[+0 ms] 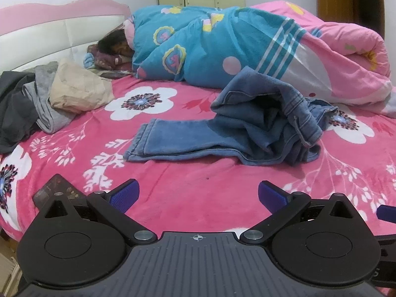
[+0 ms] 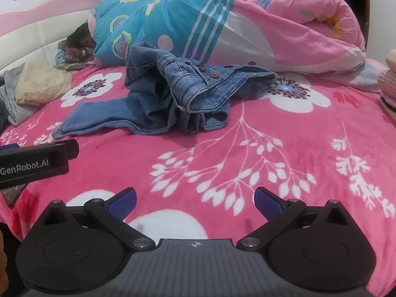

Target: Fold clothes

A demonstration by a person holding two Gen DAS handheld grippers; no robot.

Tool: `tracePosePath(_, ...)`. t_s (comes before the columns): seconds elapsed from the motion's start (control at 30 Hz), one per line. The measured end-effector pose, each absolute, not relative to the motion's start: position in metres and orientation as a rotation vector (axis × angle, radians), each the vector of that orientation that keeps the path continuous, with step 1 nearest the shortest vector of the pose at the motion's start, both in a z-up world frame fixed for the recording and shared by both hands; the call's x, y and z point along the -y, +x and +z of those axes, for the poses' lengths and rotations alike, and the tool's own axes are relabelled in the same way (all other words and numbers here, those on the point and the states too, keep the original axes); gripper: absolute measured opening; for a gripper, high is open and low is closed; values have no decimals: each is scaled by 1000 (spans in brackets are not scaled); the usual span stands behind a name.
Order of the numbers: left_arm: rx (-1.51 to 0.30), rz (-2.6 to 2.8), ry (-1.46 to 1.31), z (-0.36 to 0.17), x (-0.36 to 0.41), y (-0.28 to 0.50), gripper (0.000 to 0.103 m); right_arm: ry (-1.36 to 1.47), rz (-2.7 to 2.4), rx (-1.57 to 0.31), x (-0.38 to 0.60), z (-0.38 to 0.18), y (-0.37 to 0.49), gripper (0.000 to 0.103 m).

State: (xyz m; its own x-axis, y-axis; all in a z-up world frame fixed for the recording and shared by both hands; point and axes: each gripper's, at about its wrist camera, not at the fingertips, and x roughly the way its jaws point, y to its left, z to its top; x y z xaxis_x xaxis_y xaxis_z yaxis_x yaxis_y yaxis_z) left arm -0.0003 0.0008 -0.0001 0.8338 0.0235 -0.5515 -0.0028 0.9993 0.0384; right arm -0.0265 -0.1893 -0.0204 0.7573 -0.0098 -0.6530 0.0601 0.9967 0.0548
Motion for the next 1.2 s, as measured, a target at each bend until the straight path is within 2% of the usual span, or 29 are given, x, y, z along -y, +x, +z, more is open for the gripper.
tracePosePath(1.2, -580, 36, 10, -2, -14, -7, 103, 57, -98, -682, 182, -4, -31, 103)
